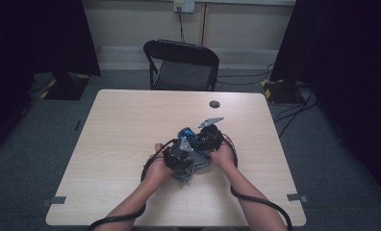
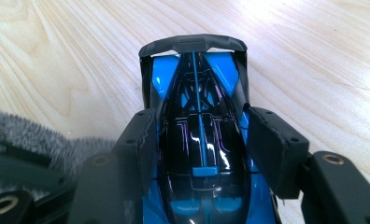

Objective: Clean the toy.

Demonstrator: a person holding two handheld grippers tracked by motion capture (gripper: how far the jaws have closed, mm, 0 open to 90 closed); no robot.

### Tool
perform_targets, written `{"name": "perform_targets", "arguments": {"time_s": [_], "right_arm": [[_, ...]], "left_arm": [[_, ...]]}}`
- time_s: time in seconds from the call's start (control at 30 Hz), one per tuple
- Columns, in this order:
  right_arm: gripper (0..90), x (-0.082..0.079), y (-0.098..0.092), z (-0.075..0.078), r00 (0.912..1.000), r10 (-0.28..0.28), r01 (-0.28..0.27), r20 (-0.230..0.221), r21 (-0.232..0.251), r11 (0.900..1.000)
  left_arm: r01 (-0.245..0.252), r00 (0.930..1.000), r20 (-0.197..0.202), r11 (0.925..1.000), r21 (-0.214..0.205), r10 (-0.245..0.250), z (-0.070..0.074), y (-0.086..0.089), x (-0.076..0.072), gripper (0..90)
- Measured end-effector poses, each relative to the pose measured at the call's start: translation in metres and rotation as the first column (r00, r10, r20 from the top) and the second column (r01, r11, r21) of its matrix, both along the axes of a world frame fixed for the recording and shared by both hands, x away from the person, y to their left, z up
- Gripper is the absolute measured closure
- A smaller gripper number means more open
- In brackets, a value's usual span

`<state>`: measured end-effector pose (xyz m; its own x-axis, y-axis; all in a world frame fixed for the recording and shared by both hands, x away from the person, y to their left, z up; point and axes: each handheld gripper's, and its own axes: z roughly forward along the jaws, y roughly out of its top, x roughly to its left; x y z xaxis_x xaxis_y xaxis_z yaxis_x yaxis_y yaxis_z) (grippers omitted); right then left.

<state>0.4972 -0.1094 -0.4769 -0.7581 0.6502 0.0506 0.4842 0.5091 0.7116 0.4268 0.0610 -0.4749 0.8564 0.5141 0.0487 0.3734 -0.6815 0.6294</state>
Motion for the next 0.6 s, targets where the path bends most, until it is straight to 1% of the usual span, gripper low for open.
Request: {"name": "perform_targets", "arguments": {"time_s": [0.1, 0.2, 0.23, 0.43, 0.6], "right_arm": [[43.7, 0.000, 0.000, 0.000, 1.0000, 0.000, 0.000, 0.002, -0.002, 1.0000], [43.7, -0.001, 0.000, 0.000, 1.0000, 0.001, -0.001, 0.003, -0.003, 1.0000], [43.7, -0.001, 0.000, 0.000, 1.0000, 0.000, 0.000, 0.003, -0.003, 1.0000], [43.7, -0.001, 0.000, 0.000, 1.0000, 0.001, -0.001, 0.004, -0.004, 1.0000], [43.7, -0.001, 0.000, 0.000, 1.0000, -0.001, 0.001, 0.005, -0.005, 1.0000]], "left_arm": [[-0.020, 0.9998, 0.008, 0.9998, 0.006, 0.020, 0.000, 0.004, 0.002, 73.7], [-0.026, 0.9996, 0.011, 0.9996, 0.014, 0.026, 0.001, 0.009, 0.005, 73.9], [-0.033, 0.9994, 0.010, 0.9994, 0.010, 0.033, 0.000, 0.010, 0.006, 73.9], [-0.087, 0.9961, 0.016, 0.9961, 0.017, 0.087, 0.001, 0.025, 0.015, 74.4], [-0.101, 0.9948, 0.019, 0.9946, 0.026, 0.100, 0.001, 0.034, 0.022, 74.4]]}}
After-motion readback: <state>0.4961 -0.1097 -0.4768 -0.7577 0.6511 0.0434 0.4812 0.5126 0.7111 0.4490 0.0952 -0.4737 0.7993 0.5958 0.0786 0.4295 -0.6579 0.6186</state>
